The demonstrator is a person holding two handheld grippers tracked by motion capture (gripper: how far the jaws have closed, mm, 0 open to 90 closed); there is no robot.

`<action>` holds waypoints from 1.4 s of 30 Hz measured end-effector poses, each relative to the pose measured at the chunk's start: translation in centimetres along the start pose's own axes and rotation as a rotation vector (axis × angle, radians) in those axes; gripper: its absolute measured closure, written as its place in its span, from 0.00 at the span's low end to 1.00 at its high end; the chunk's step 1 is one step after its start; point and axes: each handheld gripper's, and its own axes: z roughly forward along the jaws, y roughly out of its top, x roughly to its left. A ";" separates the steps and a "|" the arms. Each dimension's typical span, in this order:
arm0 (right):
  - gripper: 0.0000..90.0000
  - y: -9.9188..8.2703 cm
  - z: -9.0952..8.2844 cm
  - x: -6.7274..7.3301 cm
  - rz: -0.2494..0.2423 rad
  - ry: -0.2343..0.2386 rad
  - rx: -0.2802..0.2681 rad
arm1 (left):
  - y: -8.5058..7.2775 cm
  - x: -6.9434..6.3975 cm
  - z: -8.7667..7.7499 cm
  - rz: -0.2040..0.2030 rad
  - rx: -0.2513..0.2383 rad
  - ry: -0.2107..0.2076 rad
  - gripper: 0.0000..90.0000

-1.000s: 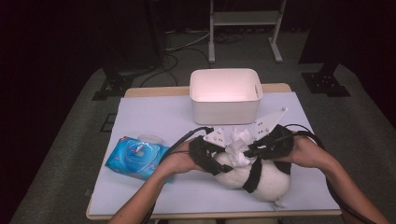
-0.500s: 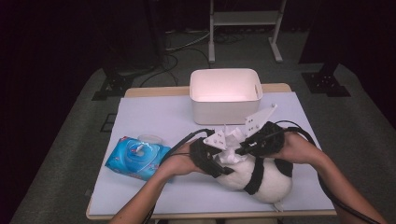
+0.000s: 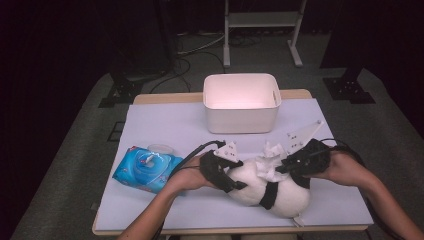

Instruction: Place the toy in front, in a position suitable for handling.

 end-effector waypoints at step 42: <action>0.90 -4.4 -2.8 -0.9 0.106 -0.063 0.007 | -1.4 0.0 -0.4 -0.002 -0.020 -0.005 0.37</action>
